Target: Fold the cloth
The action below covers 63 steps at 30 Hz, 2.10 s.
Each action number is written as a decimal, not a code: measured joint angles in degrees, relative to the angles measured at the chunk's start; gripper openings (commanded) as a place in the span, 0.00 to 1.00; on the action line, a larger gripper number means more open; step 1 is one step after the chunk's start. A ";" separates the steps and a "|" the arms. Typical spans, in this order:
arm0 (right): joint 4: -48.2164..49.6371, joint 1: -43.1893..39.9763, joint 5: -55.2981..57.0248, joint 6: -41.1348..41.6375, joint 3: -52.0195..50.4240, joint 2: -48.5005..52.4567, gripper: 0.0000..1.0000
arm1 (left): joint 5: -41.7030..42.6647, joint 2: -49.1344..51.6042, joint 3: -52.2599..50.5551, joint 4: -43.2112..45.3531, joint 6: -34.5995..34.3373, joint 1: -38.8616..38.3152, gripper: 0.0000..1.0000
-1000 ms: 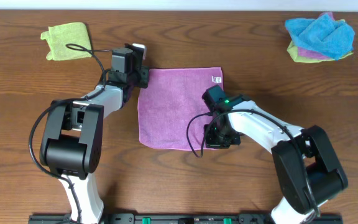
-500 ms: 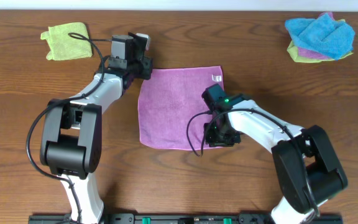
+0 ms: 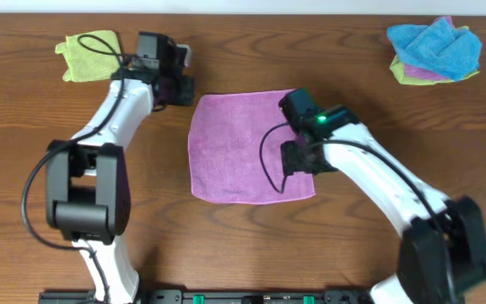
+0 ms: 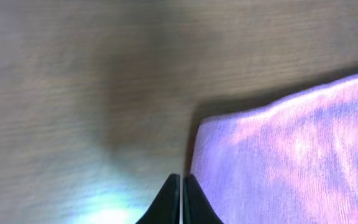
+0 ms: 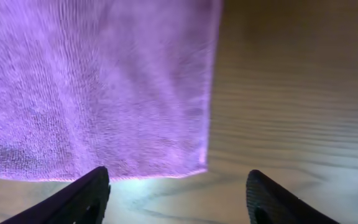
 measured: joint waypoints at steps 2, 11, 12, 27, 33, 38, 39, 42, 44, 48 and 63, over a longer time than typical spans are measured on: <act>-0.48 -1.66 0.98 -0.70 0.02 -2.34 0.72 | 0.44 -2.62 0.02 -4.96 0.83 1.07 0.06; -2.51 -15.39 1.70 -7.17 0.04 -8.66 0.68 | 16.55 -11.13 -3.69 -18.38 7.91 8.63 0.06; -2.49 -16.65 1.29 -7.89 0.00 -9.22 0.68 | 18.21 -11.93 -6.40 -17.86 8.39 9.35 0.06; 13.22 -25.64 -18.01 -13.16 -19.58 -19.02 0.70 | 20.33 -40.24 -50.34 6.60 1.16 11.45 0.06; 16.26 -25.64 -23.37 -13.62 -24.79 -18.99 0.73 | 19.54 -39.85 -59.65 18.78 -7.08 11.45 0.16; 18.38 -25.73 -25.29 -14.34 -24.96 -18.99 0.72 | 20.11 -37.92 -61.55 21.84 -10.91 11.45 0.21; 19.10 -25.81 -25.75 -14.58 -25.00 -18.99 0.72 | 20.65 -37.13 -61.79 22.84 -11.41 11.45 0.21; 21.14 -26.45 -27.32 -15.10 -25.44 -18.99 0.73 | 22.23 -34.27 -61.94 25.73 -12.52 11.43 0.21; 22.08 -27.21 -28.41 -15.21 -25.92 -18.82 0.73 | 22.86 -32.35 -61.94 27.71 -13.29 11.43 0.21; 23.21 -28.17 -30.45 -15.85 -26.60 -17.05 0.73 | 25.94 -27.98 -62.03 34.14 -14.69 11.43 0.23; 26.32 -28.17 -34.58 -17.86 -27.02 -7.85 0.72 | 40.96 -18.47 -61.90 42.91 -17.55 11.43 0.34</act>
